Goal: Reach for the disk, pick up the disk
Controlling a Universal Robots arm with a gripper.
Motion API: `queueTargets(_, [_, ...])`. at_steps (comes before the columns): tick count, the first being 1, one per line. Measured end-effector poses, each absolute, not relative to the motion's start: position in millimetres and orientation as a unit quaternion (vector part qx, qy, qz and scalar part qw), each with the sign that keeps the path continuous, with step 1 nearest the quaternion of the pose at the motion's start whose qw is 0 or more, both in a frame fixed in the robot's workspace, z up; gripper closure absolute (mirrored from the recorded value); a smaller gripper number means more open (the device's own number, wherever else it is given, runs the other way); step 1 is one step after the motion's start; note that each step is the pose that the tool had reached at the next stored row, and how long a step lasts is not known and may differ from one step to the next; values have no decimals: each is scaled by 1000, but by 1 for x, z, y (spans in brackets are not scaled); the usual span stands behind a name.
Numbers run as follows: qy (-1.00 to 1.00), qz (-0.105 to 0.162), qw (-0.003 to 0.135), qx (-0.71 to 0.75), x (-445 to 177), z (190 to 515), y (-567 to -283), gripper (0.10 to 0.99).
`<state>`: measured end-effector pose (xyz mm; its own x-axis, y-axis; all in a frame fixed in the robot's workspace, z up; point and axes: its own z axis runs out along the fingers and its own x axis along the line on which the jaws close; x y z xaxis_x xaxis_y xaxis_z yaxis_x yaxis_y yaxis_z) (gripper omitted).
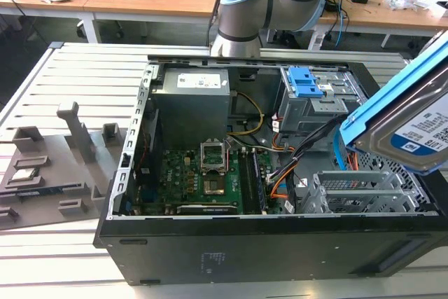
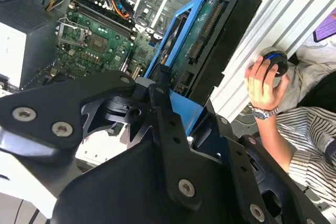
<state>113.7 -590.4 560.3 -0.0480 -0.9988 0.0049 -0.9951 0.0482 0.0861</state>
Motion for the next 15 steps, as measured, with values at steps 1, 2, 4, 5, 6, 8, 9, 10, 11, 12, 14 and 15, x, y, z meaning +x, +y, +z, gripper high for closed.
queueTargets(1, [-723, -29, 32, 689, 114, 560, -593, 718])
queueTargets(2, [-723, -29, 31, 689, 114, 560, -594, 718])
queueTargets(4, [-723, -30, 31, 689, 114, 560, -598, 718])
queueTargets(5, [-723, -30, 31, 689, 114, 560, -601, 718])
queueTargets(6, [-723, -29, 32, 689, 114, 560, -604, 718])
queueTargets(8, [-723, -30, 31, 689, 114, 559, -606, 718])
queueTargets(9, [-724, -31, 31, 689, 115, 557, -607, 718])
queueTargets(10, [-724, -31, 31, 688, 115, 555, -607, 718])
queueTargets(11, [-724, -31, 32, 688, 116, 552, -607, 718])
queueTargets(12, [-724, -31, 32, 688, 117, 548, -607, 718])
queueTargets(14, [-725, -32, 33, 688, 118, 542, -607, 718])
queueTargets(15, [-725, -33, 33, 688, 119, 537, -607, 718])
